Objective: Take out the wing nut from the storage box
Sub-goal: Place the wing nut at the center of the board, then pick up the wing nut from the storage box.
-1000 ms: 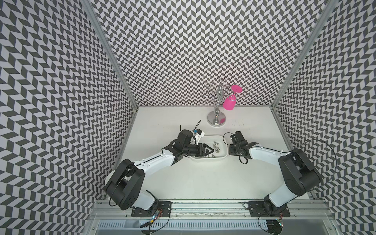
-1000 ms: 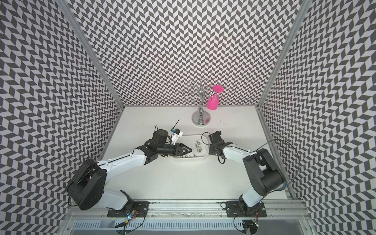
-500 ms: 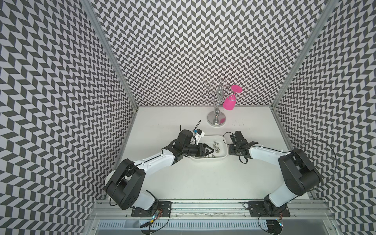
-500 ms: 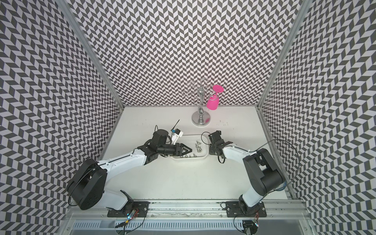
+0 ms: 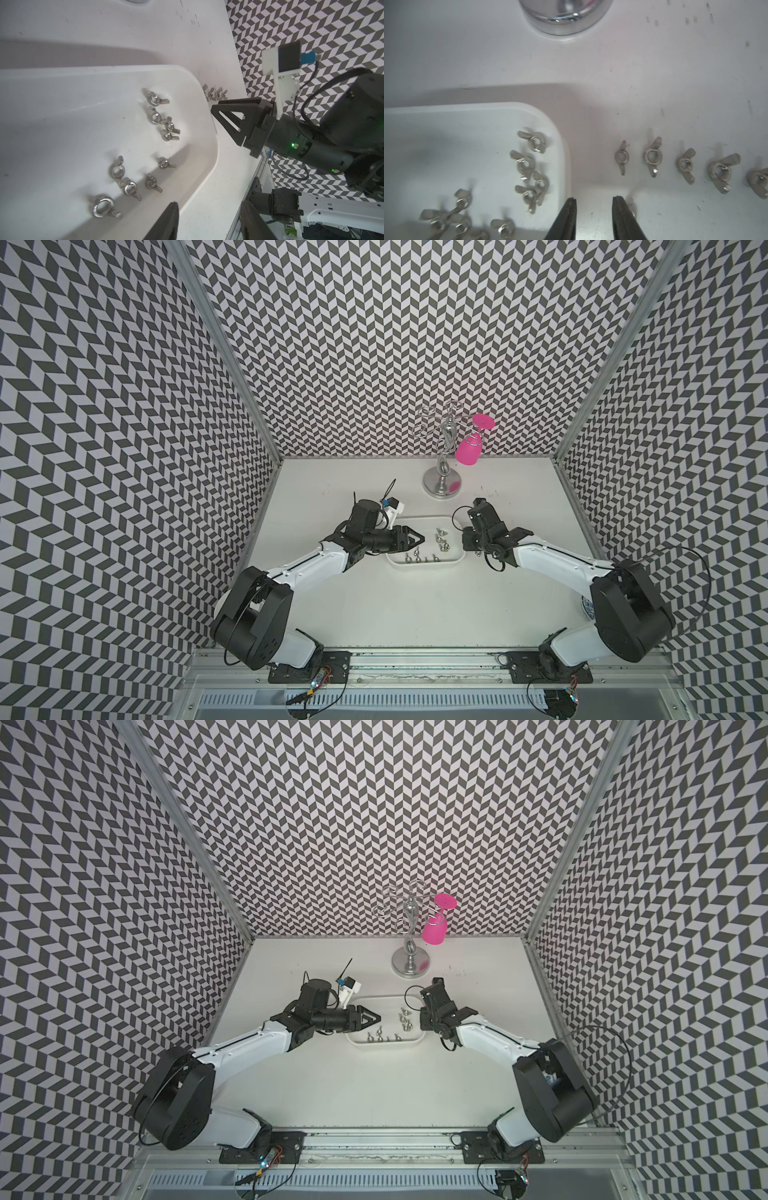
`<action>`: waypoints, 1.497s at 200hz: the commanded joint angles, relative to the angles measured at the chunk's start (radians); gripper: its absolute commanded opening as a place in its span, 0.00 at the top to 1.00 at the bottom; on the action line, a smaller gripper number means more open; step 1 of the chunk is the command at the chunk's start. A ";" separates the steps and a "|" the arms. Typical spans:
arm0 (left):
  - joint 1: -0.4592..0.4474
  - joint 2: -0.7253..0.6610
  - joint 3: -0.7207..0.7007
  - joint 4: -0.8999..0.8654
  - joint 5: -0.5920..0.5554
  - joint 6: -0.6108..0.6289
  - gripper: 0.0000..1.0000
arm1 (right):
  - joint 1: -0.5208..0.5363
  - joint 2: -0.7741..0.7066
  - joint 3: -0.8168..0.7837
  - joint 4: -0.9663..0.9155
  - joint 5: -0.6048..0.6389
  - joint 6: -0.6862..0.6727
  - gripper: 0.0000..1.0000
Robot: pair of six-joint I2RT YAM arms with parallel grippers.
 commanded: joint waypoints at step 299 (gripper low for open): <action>0.190 -0.100 -0.103 -0.067 0.084 0.087 0.48 | 0.134 0.371 0.278 0.027 -0.063 -0.113 0.61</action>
